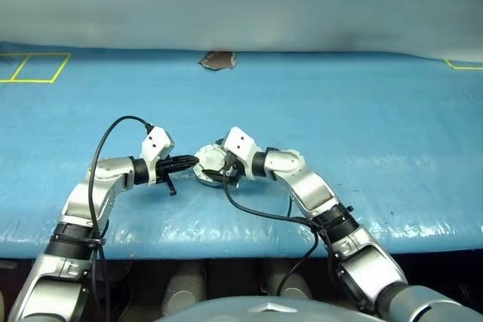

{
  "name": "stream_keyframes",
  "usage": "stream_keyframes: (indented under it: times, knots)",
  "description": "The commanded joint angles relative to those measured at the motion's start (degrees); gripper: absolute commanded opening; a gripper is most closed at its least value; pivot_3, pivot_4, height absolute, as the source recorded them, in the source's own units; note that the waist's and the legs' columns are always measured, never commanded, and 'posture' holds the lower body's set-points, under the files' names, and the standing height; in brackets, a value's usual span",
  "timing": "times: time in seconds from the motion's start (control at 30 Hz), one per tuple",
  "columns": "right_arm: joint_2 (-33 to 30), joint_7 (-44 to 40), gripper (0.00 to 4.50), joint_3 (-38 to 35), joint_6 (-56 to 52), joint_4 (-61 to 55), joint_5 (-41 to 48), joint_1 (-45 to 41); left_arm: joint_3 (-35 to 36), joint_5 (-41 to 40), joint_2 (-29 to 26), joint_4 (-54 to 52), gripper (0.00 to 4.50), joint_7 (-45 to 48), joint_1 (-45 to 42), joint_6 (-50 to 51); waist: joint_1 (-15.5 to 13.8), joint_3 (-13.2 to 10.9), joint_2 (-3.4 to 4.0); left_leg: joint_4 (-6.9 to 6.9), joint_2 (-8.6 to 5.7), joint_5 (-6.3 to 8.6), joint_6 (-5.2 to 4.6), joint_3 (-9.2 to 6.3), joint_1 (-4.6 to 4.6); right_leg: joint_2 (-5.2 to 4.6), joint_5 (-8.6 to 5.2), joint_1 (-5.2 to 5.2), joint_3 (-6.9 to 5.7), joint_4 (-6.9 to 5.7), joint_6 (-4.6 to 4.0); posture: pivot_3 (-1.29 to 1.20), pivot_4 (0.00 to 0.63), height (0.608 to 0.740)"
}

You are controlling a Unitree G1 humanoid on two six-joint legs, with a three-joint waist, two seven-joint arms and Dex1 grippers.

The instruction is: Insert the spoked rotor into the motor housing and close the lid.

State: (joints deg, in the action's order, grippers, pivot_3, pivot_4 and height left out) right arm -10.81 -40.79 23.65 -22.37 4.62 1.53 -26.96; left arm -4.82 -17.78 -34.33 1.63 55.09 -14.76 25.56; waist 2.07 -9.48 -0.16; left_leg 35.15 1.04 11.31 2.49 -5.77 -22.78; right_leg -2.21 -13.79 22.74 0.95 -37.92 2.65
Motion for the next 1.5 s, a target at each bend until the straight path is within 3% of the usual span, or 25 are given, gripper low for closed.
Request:
stream_keyframes:
  times: [0.03, 0.4, 0.6, 0.97, 1.5]
  knots:
    - [0.5, 1.4, 4.47, -4.3, -2.9, -9.7, 3.5, 0.5, -1.3, -0.8, 0.9, -0.4, 0.0, 0.9, 1.5, 1.4, 0.0, 0.0, 0.0, 0.0, -0.02, 0.0, 0.0, -0.01, -0.07, -0.02, 0.07, 0.06, 0.0, 0.0, 0.13, 0.0, 0.15, 0.74]
    - [5.8, 12.2, 4.47, -14.7, -21.1, -25.6, 14.2, 10.3, 1.2, -2.6, 3.0, -1.7, 0.0, 0.2, 3.1, 0.9, -0.1, 0.0, 0.0, -0.06, -0.12, 0.0, 0.0, -0.04, -0.14, -0.15, 0.0, 0.08, -0.03, 0.1, 0.04, 0.0, 0.15, 0.74]
    - [14.6, 21.5, 4.47, -24.1, -29.6, -27.9, 22.6, 16.5, 1.5, -3.4, 3.7, -3.2, 0.0, -0.2, 4.4, 1.0, 0.0, 0.0, 0.02, -0.1, -0.13, 0.01, -0.01, -0.03, -0.16, -0.17, -0.04, 0.12, -0.02, 0.09, 0.01, 0.0, 0.15, 0.74]
    - [20.0, 29.4, 4.47, -32.0, -37.5, -22.8, 35.0, 20.6, 1.8, -3.1, 3.2, -4.0, 0.0, -0.3, 5.1, 0.9, 0.0, 0.0, 0.04, -0.11, -0.16, 0.02, -0.02, -0.01, -0.18, -0.21, -0.07, 0.14, -0.03, 0.12, -0.03, 0.0, 0.15, 0.74]
    - [21.2, 32.8, 4.47, -32.6, -39.5, -13.9, 51.3, 20.8, 1.9, -2.6, 2.9, -3.9, 0.0, -0.6, 4.4, 0.6, 0.2, 0.0, 0.04, -0.11, -0.14, 0.05, -0.07, 0.0, -0.19, -0.2, -0.1, 0.15, -0.03, 0.13, -0.03, 0.0, 0.15, 0.74]
